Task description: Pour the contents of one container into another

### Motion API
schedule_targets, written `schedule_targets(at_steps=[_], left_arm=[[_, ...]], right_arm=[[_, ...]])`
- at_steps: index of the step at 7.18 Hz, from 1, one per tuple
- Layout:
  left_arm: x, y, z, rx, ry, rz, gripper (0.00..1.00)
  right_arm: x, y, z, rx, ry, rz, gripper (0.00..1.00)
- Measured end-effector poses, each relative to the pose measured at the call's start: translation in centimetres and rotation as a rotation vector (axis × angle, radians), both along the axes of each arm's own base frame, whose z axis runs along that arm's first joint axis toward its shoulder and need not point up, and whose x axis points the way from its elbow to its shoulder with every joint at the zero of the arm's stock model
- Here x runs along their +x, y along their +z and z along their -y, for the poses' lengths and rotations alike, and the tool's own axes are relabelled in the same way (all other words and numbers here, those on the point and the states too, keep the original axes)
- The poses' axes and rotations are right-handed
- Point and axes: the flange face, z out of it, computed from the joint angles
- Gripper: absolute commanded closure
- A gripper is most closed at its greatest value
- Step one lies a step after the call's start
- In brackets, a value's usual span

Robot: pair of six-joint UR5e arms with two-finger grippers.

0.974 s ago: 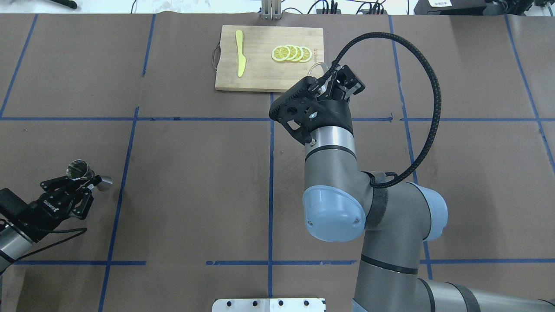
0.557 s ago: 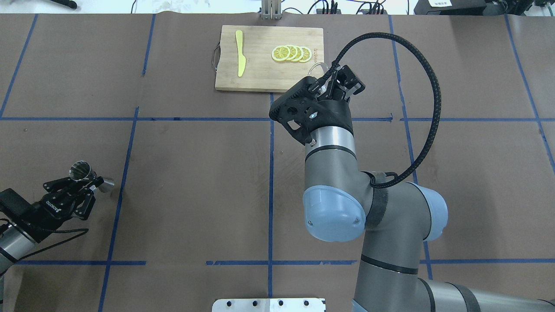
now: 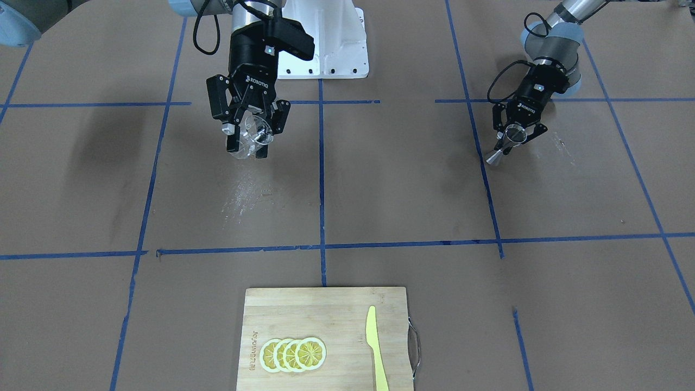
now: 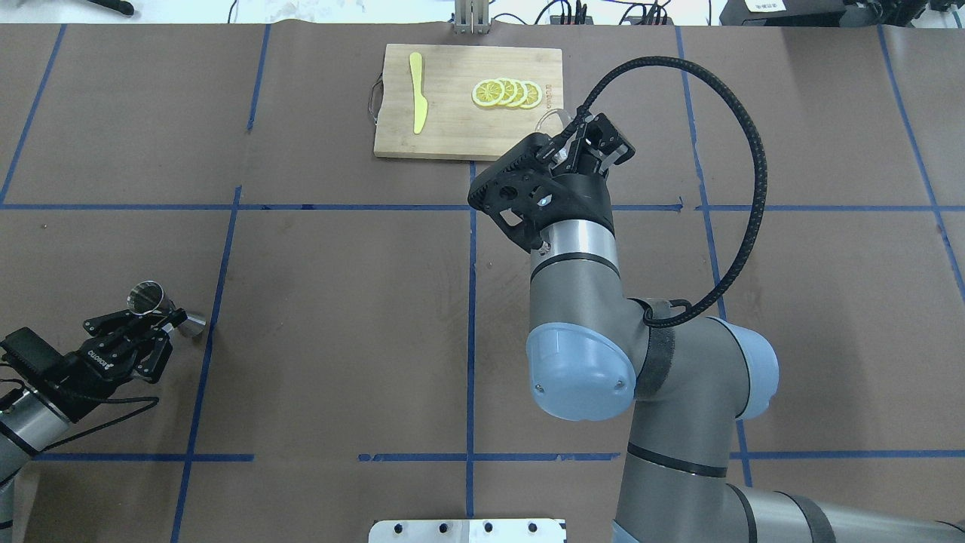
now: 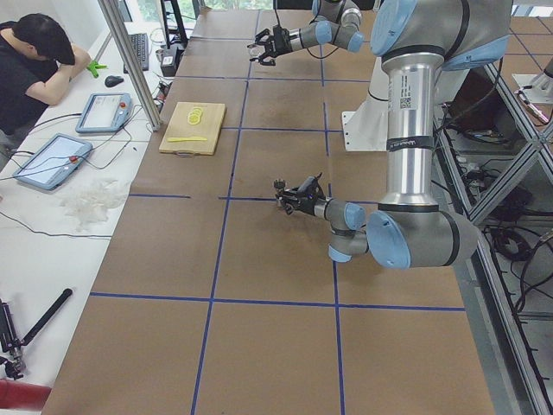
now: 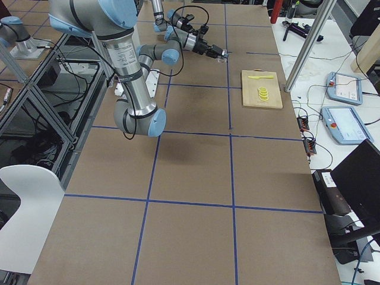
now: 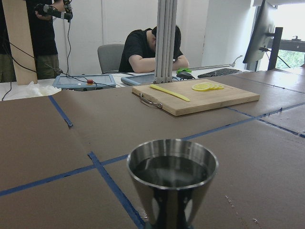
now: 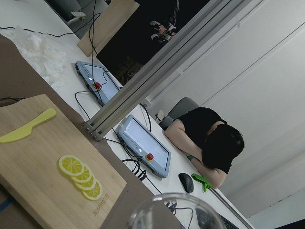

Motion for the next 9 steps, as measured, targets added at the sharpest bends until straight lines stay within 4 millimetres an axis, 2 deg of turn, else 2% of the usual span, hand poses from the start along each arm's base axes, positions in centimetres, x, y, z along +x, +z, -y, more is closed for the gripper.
schedule_targets(at_steps=[9], left_arm=[[0.44, 0.31, 0.02, -0.005, 0.004, 0.009, 1.0]], right_arm=[[0.02, -0.02, -0.01, 0.0, 0.0, 0.0, 1.0]])
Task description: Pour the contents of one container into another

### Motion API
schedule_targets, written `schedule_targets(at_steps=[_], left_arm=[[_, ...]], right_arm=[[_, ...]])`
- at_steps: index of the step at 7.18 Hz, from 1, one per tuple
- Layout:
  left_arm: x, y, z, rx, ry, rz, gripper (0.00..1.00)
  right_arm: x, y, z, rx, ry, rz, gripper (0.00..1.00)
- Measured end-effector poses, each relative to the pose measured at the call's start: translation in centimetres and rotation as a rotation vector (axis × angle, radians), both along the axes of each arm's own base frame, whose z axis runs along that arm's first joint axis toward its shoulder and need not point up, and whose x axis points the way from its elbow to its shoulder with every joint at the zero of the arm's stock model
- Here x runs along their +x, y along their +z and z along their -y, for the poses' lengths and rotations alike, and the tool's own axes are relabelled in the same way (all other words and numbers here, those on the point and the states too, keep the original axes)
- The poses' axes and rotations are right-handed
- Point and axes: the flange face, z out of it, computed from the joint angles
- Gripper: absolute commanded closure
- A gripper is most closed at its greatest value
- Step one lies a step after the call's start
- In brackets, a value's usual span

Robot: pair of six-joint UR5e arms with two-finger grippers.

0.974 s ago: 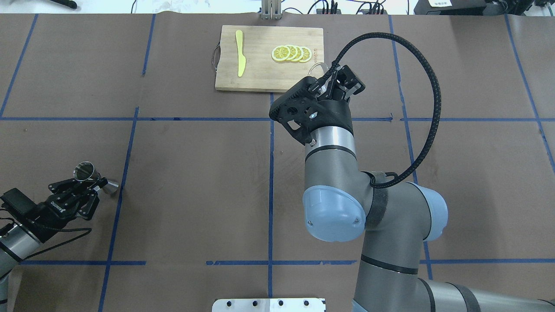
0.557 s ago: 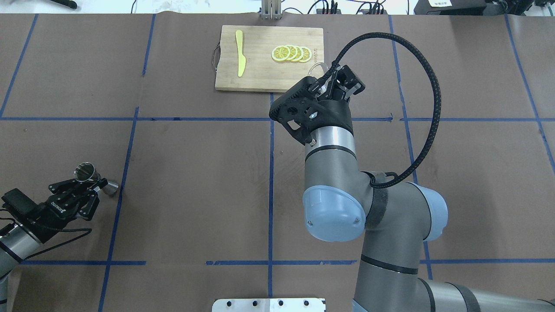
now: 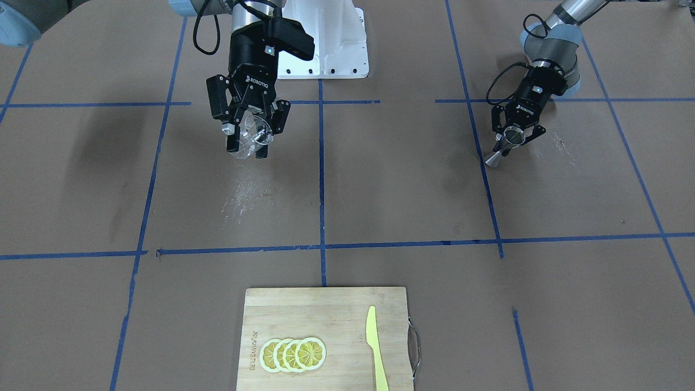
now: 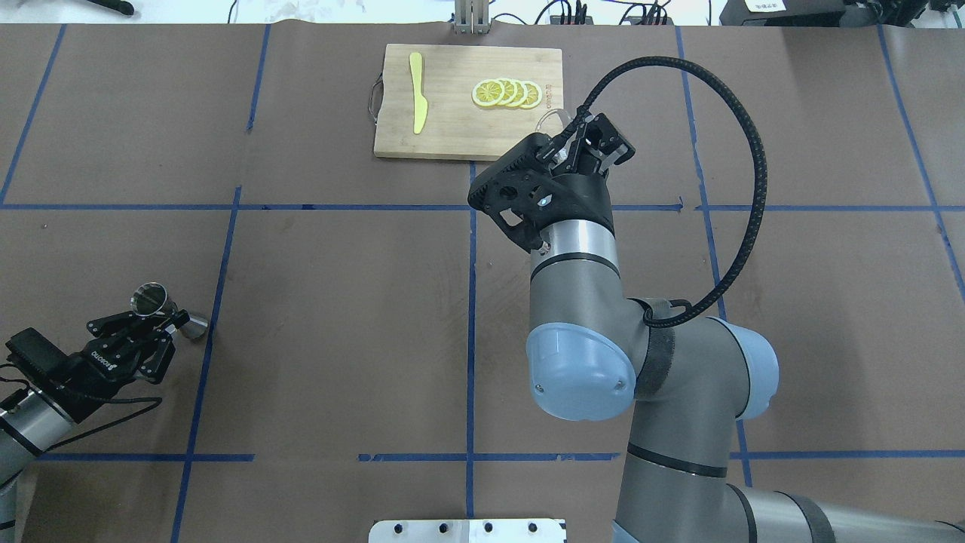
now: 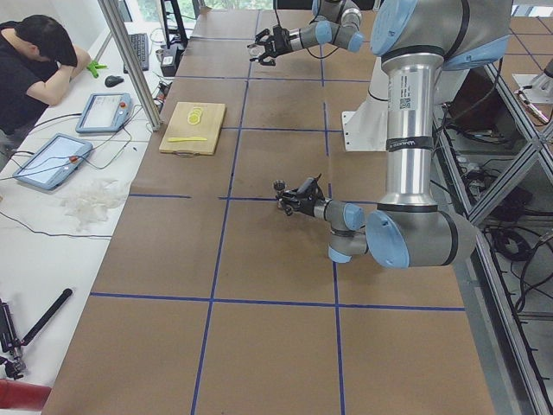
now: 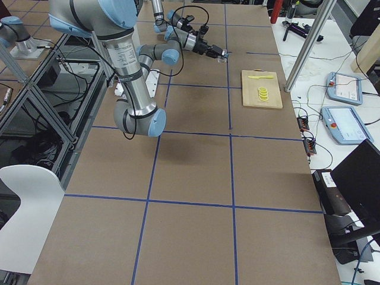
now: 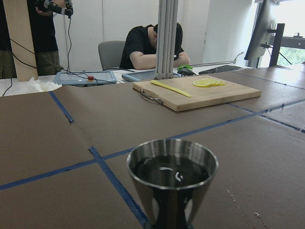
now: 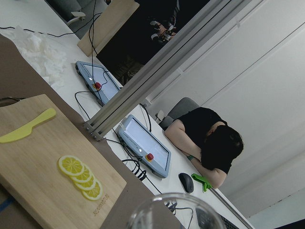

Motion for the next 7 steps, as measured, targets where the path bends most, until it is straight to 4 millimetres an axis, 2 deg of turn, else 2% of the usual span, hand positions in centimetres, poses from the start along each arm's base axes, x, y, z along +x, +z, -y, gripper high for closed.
schedule_targets(at_steps=[7], left_arm=[[0.01, 0.14, 0.0, 0.0, 0.0, 0.004, 0.98]], right_arm=[[-0.02, 0.02, 0.0, 0.0, 0.0, 0.0, 1.0]])
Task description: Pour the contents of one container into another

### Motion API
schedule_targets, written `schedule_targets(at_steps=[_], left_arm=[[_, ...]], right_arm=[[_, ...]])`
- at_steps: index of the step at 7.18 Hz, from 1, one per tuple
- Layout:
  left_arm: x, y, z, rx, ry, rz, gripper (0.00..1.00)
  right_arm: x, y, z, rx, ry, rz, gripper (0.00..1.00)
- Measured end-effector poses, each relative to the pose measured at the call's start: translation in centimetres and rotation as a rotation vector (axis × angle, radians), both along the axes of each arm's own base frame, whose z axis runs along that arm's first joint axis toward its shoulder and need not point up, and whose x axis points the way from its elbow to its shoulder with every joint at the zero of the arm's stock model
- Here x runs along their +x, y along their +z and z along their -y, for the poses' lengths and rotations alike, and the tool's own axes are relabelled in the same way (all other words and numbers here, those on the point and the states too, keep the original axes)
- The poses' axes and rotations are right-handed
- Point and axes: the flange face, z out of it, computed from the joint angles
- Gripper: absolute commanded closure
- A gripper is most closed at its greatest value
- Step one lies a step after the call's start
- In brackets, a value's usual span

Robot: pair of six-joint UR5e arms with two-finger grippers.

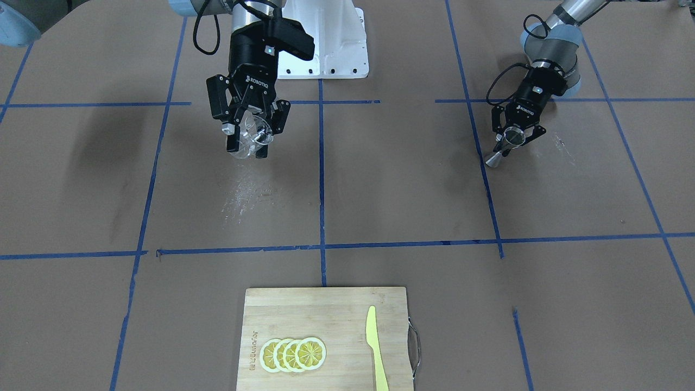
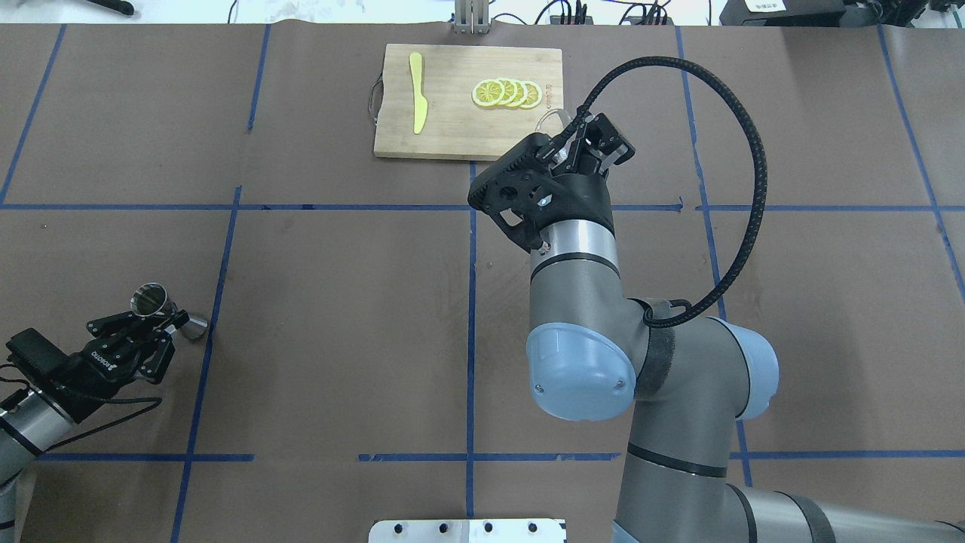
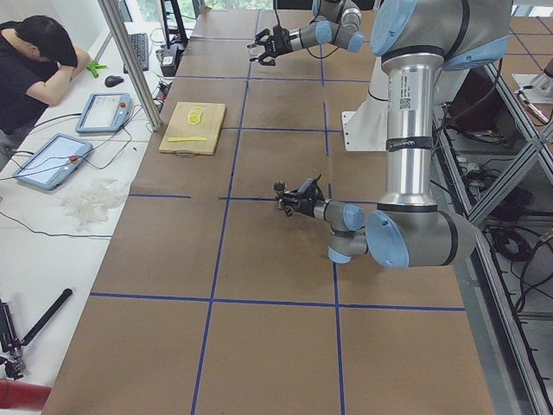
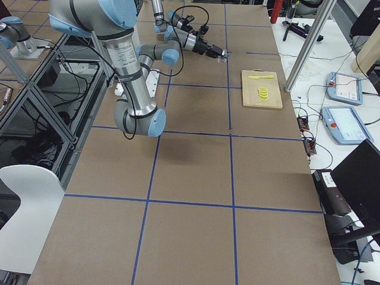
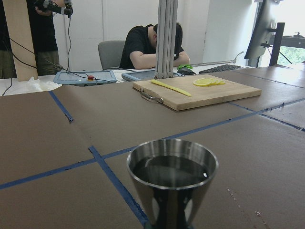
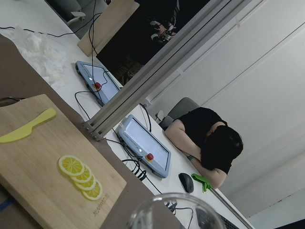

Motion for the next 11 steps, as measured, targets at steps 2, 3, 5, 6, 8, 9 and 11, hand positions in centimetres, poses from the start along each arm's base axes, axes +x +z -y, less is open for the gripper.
schedule_targets(at_steps=[2, 3, 5, 6, 8, 9, 11], left_arm=[[0.0, 0.0, 0.0, 0.0, 0.0, 0.0, 0.95], [0.0, 0.03, 0.0, 0.0, 0.0, 0.001, 0.94], [0.02, 0.06, -0.02, 0.001, 0.001, 0.002, 0.92], [0.01, 0.07, -0.02, 0.001, 0.0, 0.003, 0.91], [0.01, 0.07, -0.02, 0.001, 0.0, 0.003, 0.88], [0.02, 0.07, -0.02, 0.002, 0.0, 0.004, 0.87], [0.04, 0.07, -0.05, 0.003, 0.001, 0.006, 0.86]], right_arm=[[0.0, 0.0, 0.0, 0.0, 0.0, 0.0, 1.0], [0.0, 0.0, 0.0, 0.0, 0.0, 0.0, 1.0], [0.0, 0.0, 0.0, 0.0, 0.0, 0.0, 1.0], [-0.01, 0.01, 0.0, 0.0, 0.0, -0.001, 1.0], [0.0, 0.0, 0.0, 0.0, 0.0, 0.0, 1.0], [0.0, 0.0, 0.0, 0.0, 0.0, 0.0, 1.0], [0.0, 0.0, 0.0, 0.0, 0.0, 0.0, 1.0]])
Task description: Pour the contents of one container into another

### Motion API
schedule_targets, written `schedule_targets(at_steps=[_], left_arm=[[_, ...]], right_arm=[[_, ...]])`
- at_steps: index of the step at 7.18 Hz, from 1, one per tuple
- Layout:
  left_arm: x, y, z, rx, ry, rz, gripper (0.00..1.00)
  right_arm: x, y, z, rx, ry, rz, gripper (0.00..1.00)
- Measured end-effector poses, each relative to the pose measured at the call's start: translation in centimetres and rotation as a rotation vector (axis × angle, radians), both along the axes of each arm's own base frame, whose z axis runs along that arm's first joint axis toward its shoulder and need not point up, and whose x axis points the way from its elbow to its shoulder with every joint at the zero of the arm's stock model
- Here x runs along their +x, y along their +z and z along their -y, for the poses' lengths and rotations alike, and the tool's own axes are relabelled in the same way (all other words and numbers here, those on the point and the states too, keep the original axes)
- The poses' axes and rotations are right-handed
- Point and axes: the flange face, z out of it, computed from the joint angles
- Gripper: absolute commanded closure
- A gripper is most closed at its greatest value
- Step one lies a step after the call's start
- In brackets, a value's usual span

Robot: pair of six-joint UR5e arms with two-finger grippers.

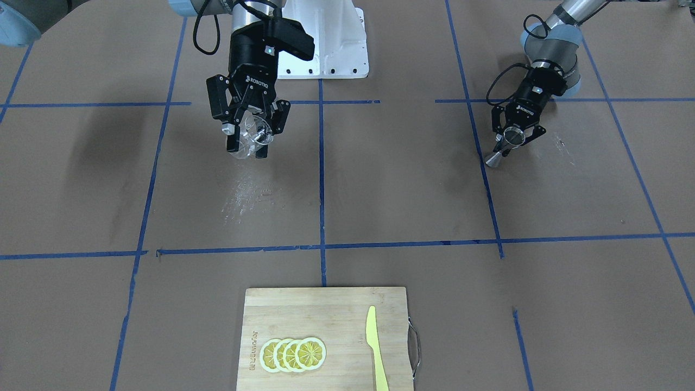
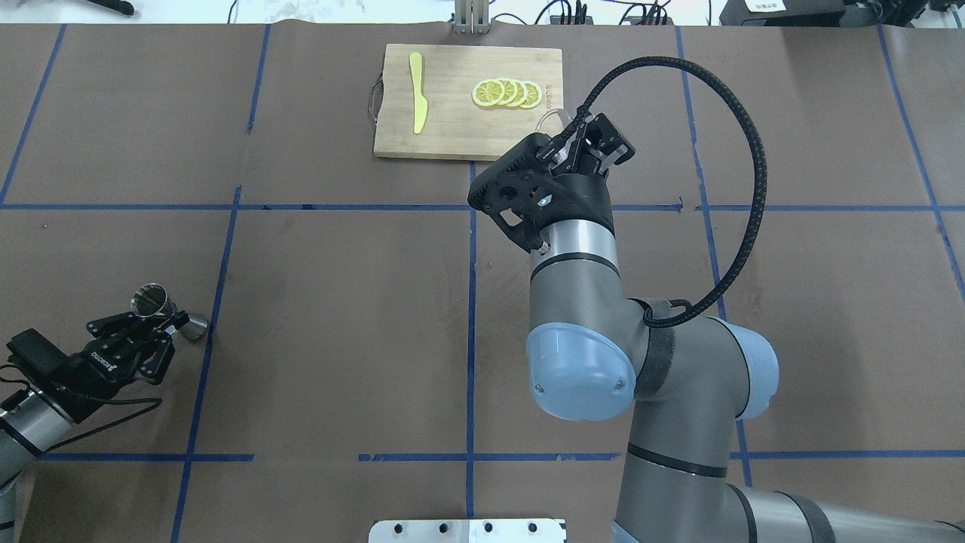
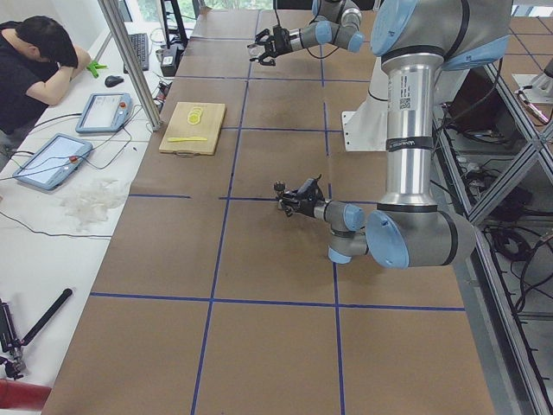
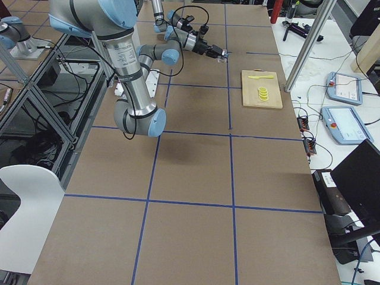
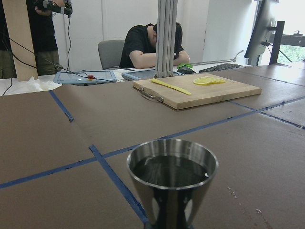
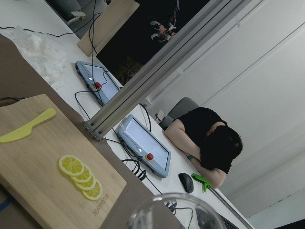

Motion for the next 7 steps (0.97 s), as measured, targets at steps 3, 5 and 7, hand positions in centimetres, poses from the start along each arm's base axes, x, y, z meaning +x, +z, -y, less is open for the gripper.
schedule_targets(at_steps=[3, 5, 7], left_arm=[[0.01, -0.02, 0.01, 0.001, -0.001, 0.001, 0.79], [-0.01, 0.0, 0.0, 0.002, -0.002, 0.003, 0.76], [-0.01, 0.0, 0.0, 0.002, -0.002, 0.003, 0.71]], right_arm=[[0.0, 0.02, 0.0, 0.0, 0.0, -0.001, 1.0], [0.0, 0.06, 0.0, -0.001, 0.0, -0.001, 1.0], [0.0, 0.02, 0.0, 0.0, 0.0, -0.001, 1.0]])
